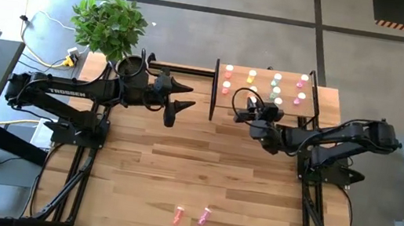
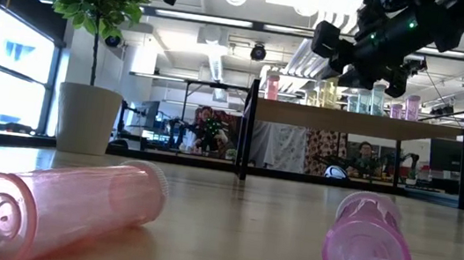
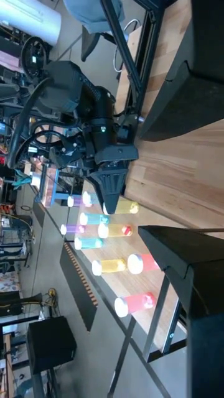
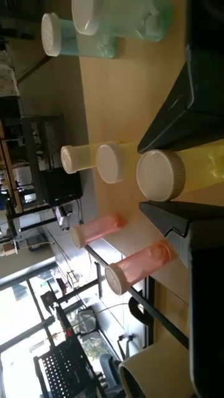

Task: Pick and place medicine bottles onto shelf by color
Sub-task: Put the yellow pill bottle on the shelf aligned with the other yellow pill bottles

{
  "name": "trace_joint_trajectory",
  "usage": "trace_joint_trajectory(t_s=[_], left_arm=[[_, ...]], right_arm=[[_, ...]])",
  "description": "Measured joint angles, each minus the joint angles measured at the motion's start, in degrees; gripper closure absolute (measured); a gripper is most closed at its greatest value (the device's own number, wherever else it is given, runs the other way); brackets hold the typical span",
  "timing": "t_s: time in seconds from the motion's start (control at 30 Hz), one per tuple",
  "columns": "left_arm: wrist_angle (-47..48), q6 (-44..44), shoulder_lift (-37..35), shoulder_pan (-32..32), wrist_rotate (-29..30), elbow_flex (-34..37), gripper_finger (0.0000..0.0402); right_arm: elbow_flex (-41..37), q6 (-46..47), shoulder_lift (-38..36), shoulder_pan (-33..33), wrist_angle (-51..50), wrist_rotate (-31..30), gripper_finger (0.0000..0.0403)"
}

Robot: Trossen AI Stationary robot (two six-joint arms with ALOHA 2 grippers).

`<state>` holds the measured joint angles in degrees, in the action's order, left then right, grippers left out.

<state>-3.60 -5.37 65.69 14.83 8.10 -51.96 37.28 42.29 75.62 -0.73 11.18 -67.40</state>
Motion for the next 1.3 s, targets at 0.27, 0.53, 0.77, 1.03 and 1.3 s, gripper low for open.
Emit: trace_joint_trajectory(t_s=[0.27, 0.53, 0.77, 1.03, 1.3], left_arm=[[0.2, 0.0, 0.0, 0.0, 0.0, 0.0, 0.0179], [0.6, 0.0, 0.0, 0.0, 0.0, 0.0, 0.0179], [0.9, 0.0, 0.0, 0.0, 0.0, 0.0, 0.0179], [0.9, 0.0, 0.0, 0.0, 0.0, 0.0, 0.0179], [0.8, 0.0, 0.0, 0.0, 0.0, 0.0, 0.0179]], right_arm=[[0.0, -0.6, 0.1, 1.2, 0.7, -1.0, 0.0297], [0.0, 0.3, 0.0, 2.9, 1.1, 1.7, 0.0297], [0.0, 0.1, 0.0, 3.0, 1.0, 1.8, 0.0297], [0.0, -0.3, 0.0, 3.0, 0.9, 1.7, 0.0282], [0.2, -0.4, 0.1, 3.0, 1.3, 1.9, 0.0270]])
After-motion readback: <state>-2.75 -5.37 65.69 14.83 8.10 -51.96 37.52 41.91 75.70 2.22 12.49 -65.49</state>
